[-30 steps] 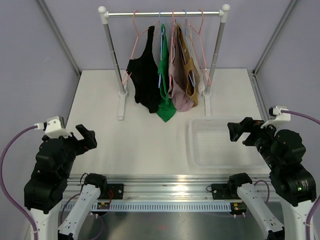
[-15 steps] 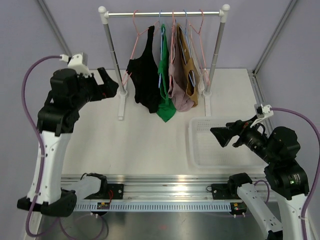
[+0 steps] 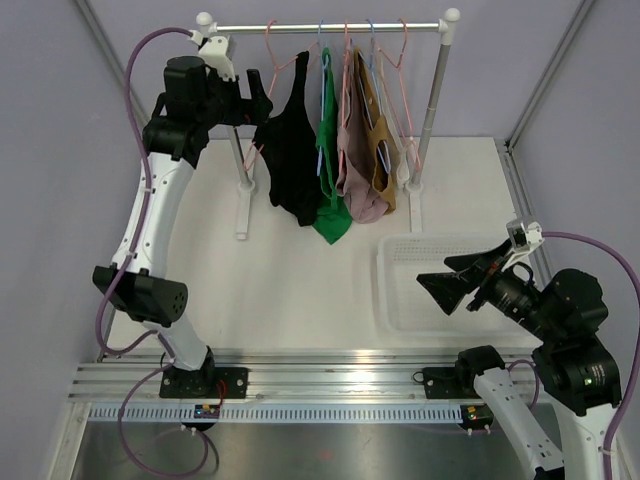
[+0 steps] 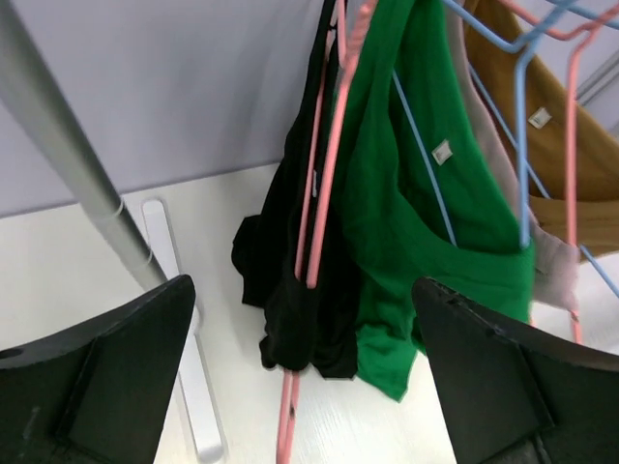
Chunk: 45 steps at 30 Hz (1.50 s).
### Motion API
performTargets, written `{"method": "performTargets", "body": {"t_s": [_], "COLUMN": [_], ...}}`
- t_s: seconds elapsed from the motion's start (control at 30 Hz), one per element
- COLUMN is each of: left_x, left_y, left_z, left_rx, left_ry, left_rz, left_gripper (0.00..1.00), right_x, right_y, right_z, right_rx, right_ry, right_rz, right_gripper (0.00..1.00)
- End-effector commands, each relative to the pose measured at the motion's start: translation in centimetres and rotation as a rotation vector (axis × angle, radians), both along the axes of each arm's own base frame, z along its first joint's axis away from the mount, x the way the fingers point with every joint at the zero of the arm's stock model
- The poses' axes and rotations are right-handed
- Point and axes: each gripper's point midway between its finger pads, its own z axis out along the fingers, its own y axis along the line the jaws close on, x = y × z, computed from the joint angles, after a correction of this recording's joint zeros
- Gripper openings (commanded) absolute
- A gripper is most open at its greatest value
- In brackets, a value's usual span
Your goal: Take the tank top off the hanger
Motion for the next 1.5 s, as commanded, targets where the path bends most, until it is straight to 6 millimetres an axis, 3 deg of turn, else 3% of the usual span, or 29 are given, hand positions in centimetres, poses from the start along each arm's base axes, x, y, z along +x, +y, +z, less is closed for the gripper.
{"method": "performTargets", "body": {"t_s": [0.0,0.07,0.1,0.3,0.33,0.53,0.57,0.63,0.67,0.9,1.07,1.13,1.17,1.23,1.27,1.3,1.37,1.47], "left_x": [2.9,4.0,5.1,6.8,7.0,6.5,6.1,5.6,4.9,2.3,-0.9,-2.1,-3.3,-4.6,-6.1,-6.7,-9.3,-12.2], "left_y": [-0.8,-1.4,-1.8,-2.8,-2.7,-3.1,-3.1,-2.9,-2.7,-0.9,0.1,0.3,0.7,0.9,1.3,1.4,1.4,1.5], "left_z": [2.0,2.3,1.0,0.3,0.1,1.2,2.0,2.6,3.5,6.5,7.5,6.3,6.7,4.9,5.7,4.3,5.0,3.3], "left_rx": [0.034,0.035,0.037,0.048,0.055,0.066,0.063,0.064,0.059,0.038,0.022,0.019,0.012,0.012,-0.006,-0.002,-0.021,-0.026], "left_ry": [-0.123,-0.140,-0.114,-0.119,-0.118,-0.144,-0.159,-0.165,-0.178,-0.200,-0.166,-0.109,-0.109,-0.045,-0.054,-0.015,-0.023,0.040], "left_rz": [-0.036,-0.055,-0.065,-0.078,-0.071,-0.048,-0.046,-0.016,-0.001,0.085,0.103,0.106,0.107,0.111,0.116,0.112,0.077,0.049], "left_gripper": [0.97,0.91,0.86,0.62,0.51,0.23,0.13,0.08,0.00,0.00,0.00,0.00,0.00,0.00,0.00,0.00,0.00,0.00], "right_x": [-0.9,-1.0,-1.0,-1.1,-1.2,-1.1,-1.0,-0.8,-0.8,-0.9,-1.0,-0.9,-0.9,-0.9,-0.9,-0.7,-0.5,0.4], "right_y": [0.5,0.6,0.7,0.6,0.5,0.6,0.6,0.7,0.8,0.9,1.0,1.0,1.1,1.3,1.3,1.5,1.7,2.4], "right_z": [0.4,0.4,0.4,-0.1,0.0,-0.1,-0.1,-0.3,-0.3,0.0,0.8,1.1,1.2,1.5,1.6,1.8,2.0,2.2], "right_rx": [0.007,0.008,0.009,-0.006,-0.011,-0.013,-0.012,-0.002,0.002,0.009,0.014,0.015,0.016,0.017,0.018,0.021,0.025,0.033], "right_ry": [-0.025,-0.025,-0.026,-0.010,-0.015,-0.017,-0.016,-0.010,-0.008,-0.013,-0.030,-0.034,-0.035,-0.041,-0.045,-0.044,-0.044,-0.030], "right_rz": [0.050,0.057,0.065,0.062,0.064,0.064,0.064,0.066,0.068,0.077,0.085,0.086,0.091,0.101,0.108,0.115,0.124,0.157], "right_gripper": [0.99,0.99,1.00,0.99,0.99,0.99,0.99,0.99,0.99,0.99,0.99,0.99,0.99,0.99,0.99,0.99,0.99,0.98]}}
